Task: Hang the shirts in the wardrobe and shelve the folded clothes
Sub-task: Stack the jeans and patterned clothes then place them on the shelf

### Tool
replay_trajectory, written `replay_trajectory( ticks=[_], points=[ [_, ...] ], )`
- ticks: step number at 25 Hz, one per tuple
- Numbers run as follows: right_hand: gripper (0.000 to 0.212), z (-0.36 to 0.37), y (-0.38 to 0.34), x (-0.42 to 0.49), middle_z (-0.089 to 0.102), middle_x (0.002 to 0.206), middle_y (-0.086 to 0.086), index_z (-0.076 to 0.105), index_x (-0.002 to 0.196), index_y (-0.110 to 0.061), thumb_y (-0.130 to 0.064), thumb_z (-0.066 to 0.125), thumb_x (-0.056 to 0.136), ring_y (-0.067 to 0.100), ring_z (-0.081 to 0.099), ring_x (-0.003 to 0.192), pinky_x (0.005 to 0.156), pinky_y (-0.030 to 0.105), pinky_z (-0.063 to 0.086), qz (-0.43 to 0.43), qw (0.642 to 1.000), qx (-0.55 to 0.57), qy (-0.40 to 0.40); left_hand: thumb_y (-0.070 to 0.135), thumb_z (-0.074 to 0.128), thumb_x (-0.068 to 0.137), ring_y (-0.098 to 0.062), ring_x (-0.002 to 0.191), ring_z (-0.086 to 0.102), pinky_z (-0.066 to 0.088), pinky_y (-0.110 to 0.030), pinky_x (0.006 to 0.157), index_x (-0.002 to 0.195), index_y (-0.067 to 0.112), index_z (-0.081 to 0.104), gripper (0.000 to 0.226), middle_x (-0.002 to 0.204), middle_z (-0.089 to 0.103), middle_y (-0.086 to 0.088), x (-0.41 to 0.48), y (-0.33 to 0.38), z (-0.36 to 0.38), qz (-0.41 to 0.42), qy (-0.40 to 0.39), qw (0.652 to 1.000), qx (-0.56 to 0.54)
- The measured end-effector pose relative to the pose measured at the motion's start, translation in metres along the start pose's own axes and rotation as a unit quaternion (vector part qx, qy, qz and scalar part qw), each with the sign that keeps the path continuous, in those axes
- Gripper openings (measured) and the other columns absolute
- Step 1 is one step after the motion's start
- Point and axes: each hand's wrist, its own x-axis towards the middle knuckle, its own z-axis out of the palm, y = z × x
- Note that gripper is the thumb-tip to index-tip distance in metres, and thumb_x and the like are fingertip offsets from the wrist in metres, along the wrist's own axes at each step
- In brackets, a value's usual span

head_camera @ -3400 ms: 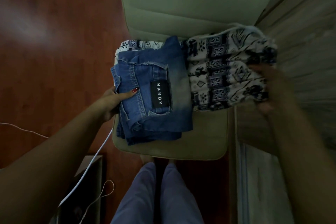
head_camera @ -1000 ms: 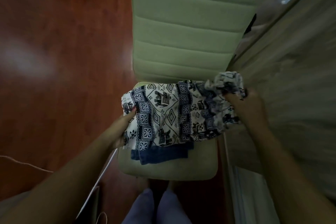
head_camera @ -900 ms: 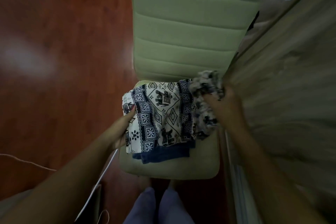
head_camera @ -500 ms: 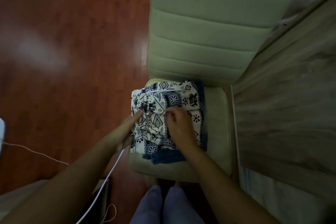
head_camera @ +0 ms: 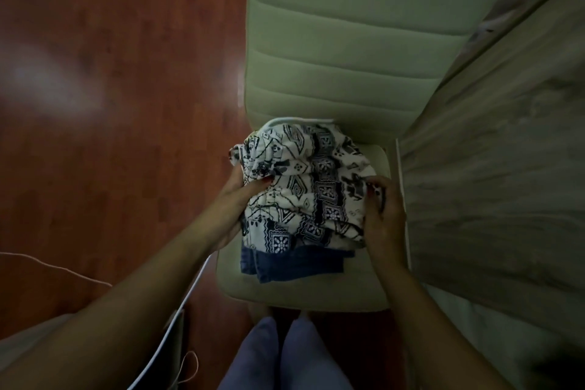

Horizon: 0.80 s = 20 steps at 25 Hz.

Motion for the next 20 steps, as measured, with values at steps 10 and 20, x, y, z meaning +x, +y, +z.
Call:
replay_trajectory(
  ticks=[10, 20],
  points=[
    [0.077, 0.018, 0.064, 0.003, 0.036, 0.140, 0.014, 0.032, 0.139, -0.009, -0.035, 0.072, 0.079, 0.025, 0.044, 0.122, 0.104, 0.041, 0.043, 0.236, 0.957, -0.091, -0.140, 0.043, 0.073, 0.076, -0.019, 0.094, 0.051, 0.046, -0.036, 0.081, 0.124, 0.017, 0.038, 0.065, 0.110, 0.048, -0.003, 0.004, -0.066, -0.033, -0.129, 0.205, 0.958, 0.153],
    [0.060, 0.021, 0.093, 0.010, 0.069, 0.115, 0.007, 0.054, 0.130, -0.022, -0.046, 0.068, 0.077, 0.025, 0.067, 0.103, 0.084, 0.036, 0.056, 0.414, 0.844, 0.188, -0.285, 0.052, 0.074, 0.069, -0.019, 0.143, 0.022, 0.013, -0.048, 0.116, 0.137, 0.026, 0.046, 0.078, 0.146, 0.041, 0.009, 0.024, -0.077, -0.020, -0.211, 0.071, 0.971, 0.091]
  ],
)
